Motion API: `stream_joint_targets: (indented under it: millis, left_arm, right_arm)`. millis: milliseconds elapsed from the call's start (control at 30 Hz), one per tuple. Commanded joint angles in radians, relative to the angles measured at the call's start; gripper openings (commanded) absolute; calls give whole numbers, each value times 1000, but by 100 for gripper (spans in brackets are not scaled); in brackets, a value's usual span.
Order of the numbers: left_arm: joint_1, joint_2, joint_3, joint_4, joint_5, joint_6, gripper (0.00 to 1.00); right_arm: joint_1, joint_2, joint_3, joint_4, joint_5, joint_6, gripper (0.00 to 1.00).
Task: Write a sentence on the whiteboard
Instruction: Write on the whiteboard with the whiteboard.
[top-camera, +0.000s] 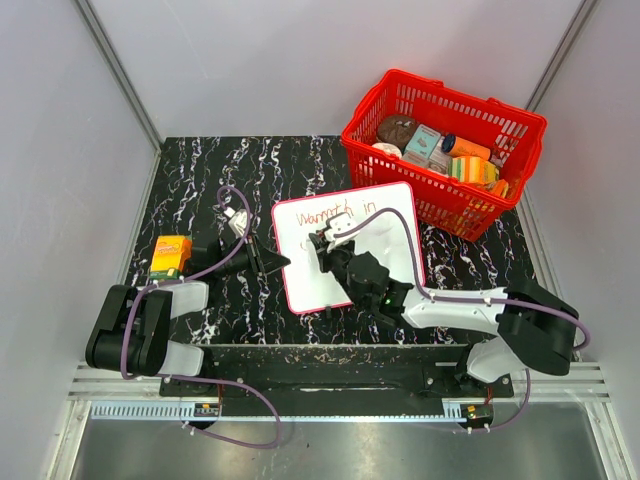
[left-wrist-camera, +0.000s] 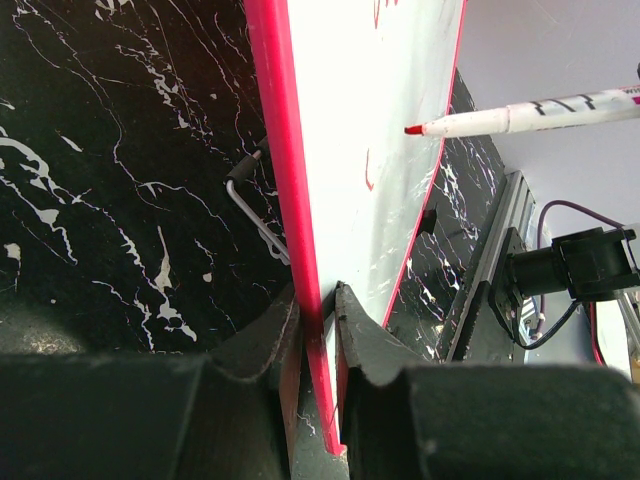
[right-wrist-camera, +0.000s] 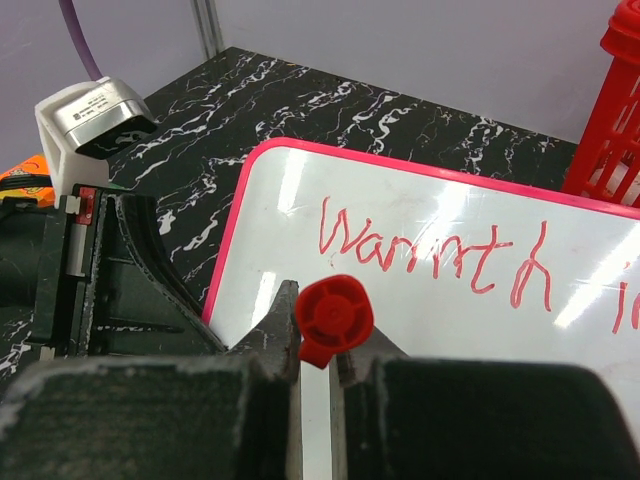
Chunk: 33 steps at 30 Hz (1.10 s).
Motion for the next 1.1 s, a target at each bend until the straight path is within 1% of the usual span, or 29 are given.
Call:
stream_joint_targets:
  millis: [0, 300, 1067]
  left_arm:
    - [1, 2, 15, 67, 1, 55, 0]
    - [-1, 3, 16, 64, 1, 59, 0]
    - [-4, 3, 19, 59, -4, 61, 0]
  right_arm:
    - [1, 18, 43, 47, 53, -21, 0]
    - [1, 32, 46, 12, 51, -12, 0]
    - [1, 6, -23, -78, -7, 110, 0]
